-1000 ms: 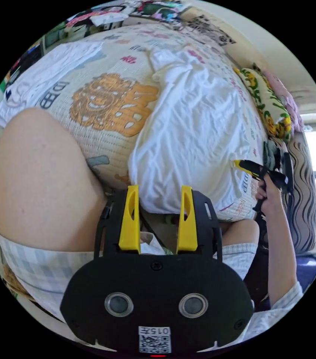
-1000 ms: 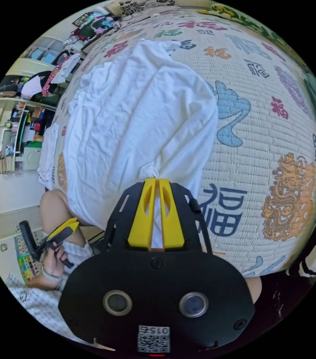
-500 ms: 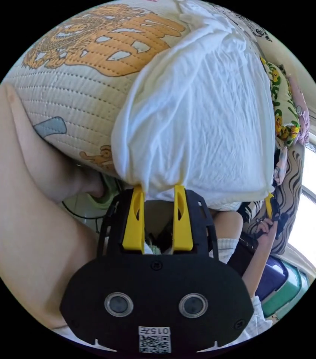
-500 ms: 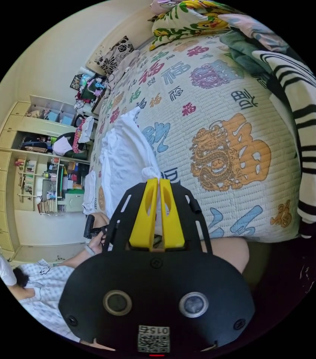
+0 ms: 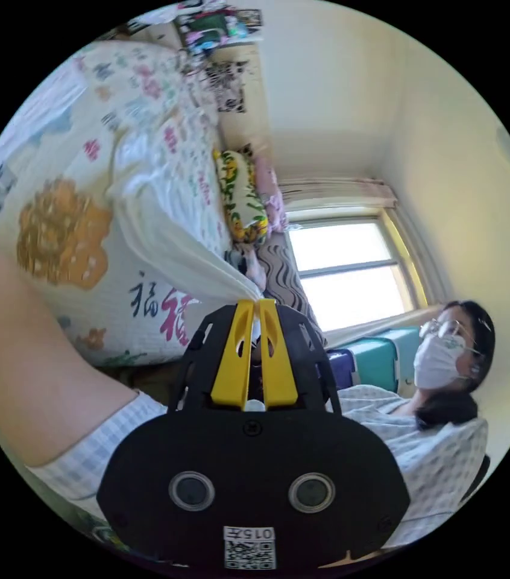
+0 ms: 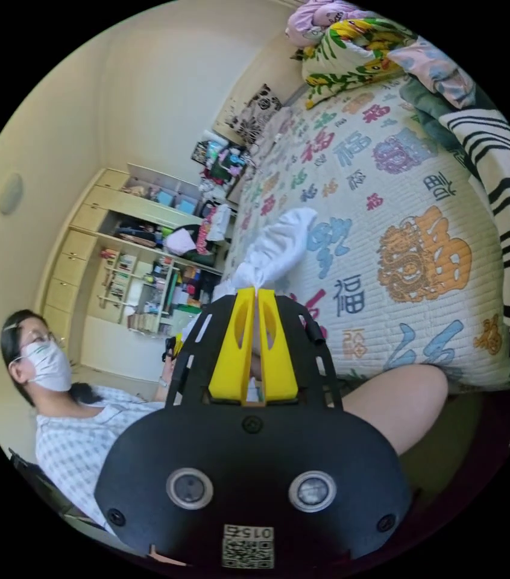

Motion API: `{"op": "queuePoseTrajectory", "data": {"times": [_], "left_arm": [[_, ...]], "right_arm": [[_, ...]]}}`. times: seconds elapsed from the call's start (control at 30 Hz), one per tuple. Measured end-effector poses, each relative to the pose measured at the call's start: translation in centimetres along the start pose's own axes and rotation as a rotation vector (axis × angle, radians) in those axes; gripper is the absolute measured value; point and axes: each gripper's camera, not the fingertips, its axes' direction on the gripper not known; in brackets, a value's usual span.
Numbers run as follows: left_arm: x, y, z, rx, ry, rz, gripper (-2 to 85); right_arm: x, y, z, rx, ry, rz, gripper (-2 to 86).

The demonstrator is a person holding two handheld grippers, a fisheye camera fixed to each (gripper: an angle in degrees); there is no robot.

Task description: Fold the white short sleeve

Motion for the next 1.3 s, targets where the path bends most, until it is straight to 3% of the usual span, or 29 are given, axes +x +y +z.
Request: {"op": "queuePoseTrajectory", "data": {"times": [0.1, 0.3, 0.43, 0.53, 0.7, 0.87, 0.97, 1.13, 1.3], "left_arm": [[1.9, -5.7, -1.2, -0.03, 0.009, 0.083, -0.6], [2.4, -21.5, 3.6, -0.026, -0.091, 0.036, -0.8], [10.7, -31.4, 6.2, 0.073, -0.096, 0.162, -0.8], [19.1, -34.7, 7.1, 0.045, -0.089, 0.38, -0.7], [23.9, -33.8, 6.9, -0.023, -0.138, 0.541, -0.6], [16.4, -29.0, 8.0, -0.184, -0.164, 0.518, -0.5], [7.1, -25.2, 9.6, -0.283, -0.194, 0.391, -0.5], [-12.3, -18.1, 13.5, -0.447, -0.326, 0.045, -0.6], [-21.6, -13.2, 17.9, -0.639, -0.544, -0.067, -0.4]], "right_arm": [[-1.4, -1.1, -0.8, 0.033, -0.05, -0.038, -0.3], [-3.6, -10.5, 1.5, 0.084, -0.027, -0.019, -0.3], [-10.9, -18.1, -0.4, 0.238, -0.015, -0.116, -0.3], [-17.6, -20.3, -2.7, 0.297, 0.028, -0.271, -0.3], [-22.4, -18.0, -5.6, 0.302, 0.028, -0.465, -0.2], [-19.3, -11.2, -4.7, 0.21, 0.082, -0.498, -0.1], [-14.2, -6.4, -1.6, 0.119, 0.208, -0.399, -0.2], [-1.8, -0.2, 6.0, -0.11, 0.401, -0.052, -0.2], [3.5, 2.3, 10.8, -0.32, 0.533, 0.066, -0.1]]}}
